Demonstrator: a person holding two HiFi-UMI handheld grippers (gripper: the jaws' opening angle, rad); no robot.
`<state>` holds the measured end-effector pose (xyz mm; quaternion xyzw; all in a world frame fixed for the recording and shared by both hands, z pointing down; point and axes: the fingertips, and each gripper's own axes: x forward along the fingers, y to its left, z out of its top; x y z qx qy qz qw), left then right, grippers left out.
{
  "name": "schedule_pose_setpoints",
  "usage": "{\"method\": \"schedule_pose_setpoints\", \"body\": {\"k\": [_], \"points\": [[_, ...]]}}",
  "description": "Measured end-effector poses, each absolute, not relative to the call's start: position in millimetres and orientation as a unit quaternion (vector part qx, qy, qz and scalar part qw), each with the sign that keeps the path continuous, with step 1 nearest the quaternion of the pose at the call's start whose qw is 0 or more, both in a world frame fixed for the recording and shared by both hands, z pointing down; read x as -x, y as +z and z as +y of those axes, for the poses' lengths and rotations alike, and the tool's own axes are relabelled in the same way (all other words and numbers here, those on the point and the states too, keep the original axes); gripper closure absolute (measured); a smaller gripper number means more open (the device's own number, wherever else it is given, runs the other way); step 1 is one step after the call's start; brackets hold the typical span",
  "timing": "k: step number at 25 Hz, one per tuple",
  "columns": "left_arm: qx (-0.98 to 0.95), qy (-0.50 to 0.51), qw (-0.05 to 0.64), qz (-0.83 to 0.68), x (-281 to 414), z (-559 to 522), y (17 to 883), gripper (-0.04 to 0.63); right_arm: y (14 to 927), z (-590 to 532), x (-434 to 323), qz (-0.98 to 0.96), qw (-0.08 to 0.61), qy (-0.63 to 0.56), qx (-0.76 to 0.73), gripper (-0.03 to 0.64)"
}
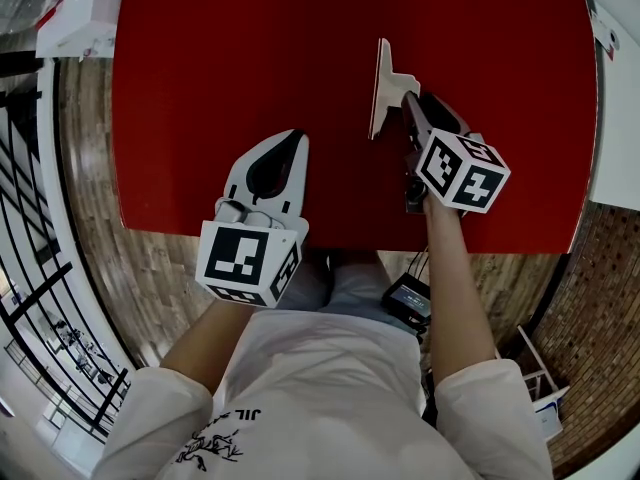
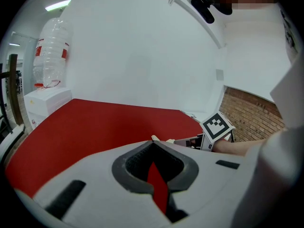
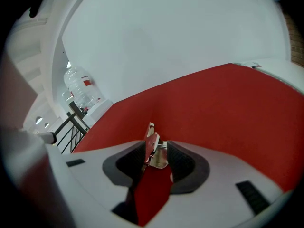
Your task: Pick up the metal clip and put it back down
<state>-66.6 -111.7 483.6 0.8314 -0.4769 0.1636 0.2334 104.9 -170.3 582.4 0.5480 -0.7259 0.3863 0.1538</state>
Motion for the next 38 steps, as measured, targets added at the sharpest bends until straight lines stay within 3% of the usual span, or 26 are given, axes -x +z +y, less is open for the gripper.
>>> {"method": "schedule_pose_setpoints", "body": {"k": [10, 13, 16, 26, 38], "points": [[-0.841, 0.157, 0.212, -0.473, 62.1, -105.2, 450.1, 0.591, 524.7, -135.8, -122.7, -0.73, 0.133, 0.365, -0.562, 0.5], [-0.842, 0.153, 0.207, -0.474, 62.2, -95.0, 432.8, 0.591, 495.7, -119.0, -127.9, -0.729, 0.131, 0.341, -0.579, 0.592], [-0.845, 0.135, 0.198, -0.477, 60.0, -86.9, 409.2, 0.591, 463.8, -106.2, -129.2, -0.738, 0.123, 0.317, -0.583, 0.611], [-0.855, 0.119, 0.173, -0.474, 59.7, -51.0, 355.3, 0.591, 368.8, -48.1, -101.5, -0.781, 0.127, 0.239, -0.563, 0.612], [-0.86, 0.104, 0.156, -0.474, 53.6, -38.6, 325.6, 0.591, 326.6, -19.7, -84.2, -0.799, 0.121, 0.192, -0.556, 0.612]]}}
